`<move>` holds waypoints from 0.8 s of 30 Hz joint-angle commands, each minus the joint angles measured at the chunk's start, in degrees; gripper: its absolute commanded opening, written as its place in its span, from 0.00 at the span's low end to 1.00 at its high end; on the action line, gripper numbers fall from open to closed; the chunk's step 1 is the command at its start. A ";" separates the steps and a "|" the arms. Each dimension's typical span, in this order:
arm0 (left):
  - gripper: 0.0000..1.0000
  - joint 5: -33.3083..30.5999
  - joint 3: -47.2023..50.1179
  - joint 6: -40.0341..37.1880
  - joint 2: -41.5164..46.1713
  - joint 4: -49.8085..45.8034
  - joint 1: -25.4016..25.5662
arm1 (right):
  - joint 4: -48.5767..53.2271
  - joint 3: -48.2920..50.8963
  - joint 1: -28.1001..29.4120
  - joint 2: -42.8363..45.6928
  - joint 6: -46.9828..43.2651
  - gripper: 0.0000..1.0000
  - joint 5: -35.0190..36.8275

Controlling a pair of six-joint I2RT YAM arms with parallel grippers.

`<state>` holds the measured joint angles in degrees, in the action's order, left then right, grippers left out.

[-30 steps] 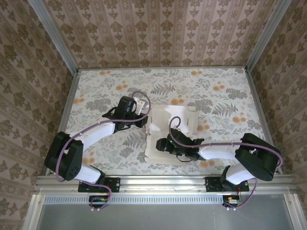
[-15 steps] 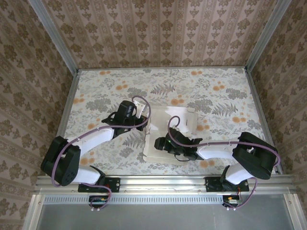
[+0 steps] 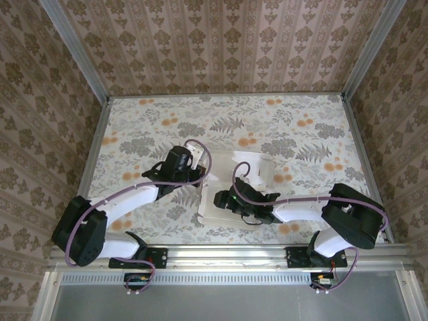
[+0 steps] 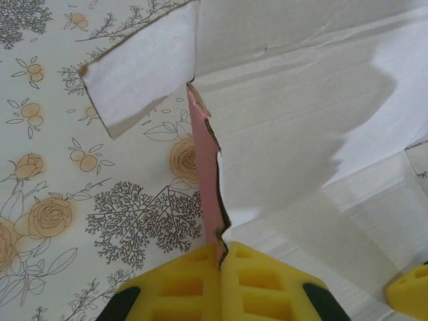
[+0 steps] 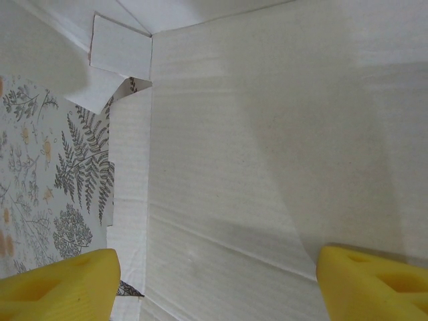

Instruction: Fold the paper box

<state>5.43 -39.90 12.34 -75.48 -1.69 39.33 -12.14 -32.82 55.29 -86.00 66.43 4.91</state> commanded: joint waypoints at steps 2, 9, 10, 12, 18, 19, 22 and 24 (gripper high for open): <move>0.00 -2.72 2.63 0.07 -0.19 -8.02 1.36 | -0.65 -0.40 0.59 -1.01 1.42 0.79 3.74; 0.00 -4.74 3.05 1.69 0.43 -9.58 2.57 | -0.73 -0.84 1.31 -1.63 1.77 0.79 4.52; 0.00 -4.76 3.04 2.08 0.49 -9.85 2.75 | -0.62 -0.93 1.43 -1.73 1.77 0.79 4.67; 0.00 -4.92 3.07 3.05 0.69 -10.31 3.10 | -0.52 -0.95 1.53 -1.73 1.82 0.79 4.79; 0.00 -4.26 4.21 5.87 0.86 -10.31 3.62 | -0.10 -1.06 1.67 -1.56 1.77 0.79 5.20; 0.00 -4.07 4.39 6.38 0.87 -10.15 3.72 | 0.00 -1.11 1.68 -1.55 1.81 0.79 5.20; 0.00 -4.70 5.01 7.24 1.09 -10.24 4.29 | 0.01 -1.04 1.84 -1.59 1.77 0.79 5.36; 0.00 -5.51 5.44 7.30 1.38 -10.26 4.63 | 0.01 -1.01 1.97 -1.54 1.81 0.79 5.51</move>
<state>0.36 -37.80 17.67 -72.90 -3.36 43.13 -12.32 -32.86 56.95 -86.28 67.55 8.38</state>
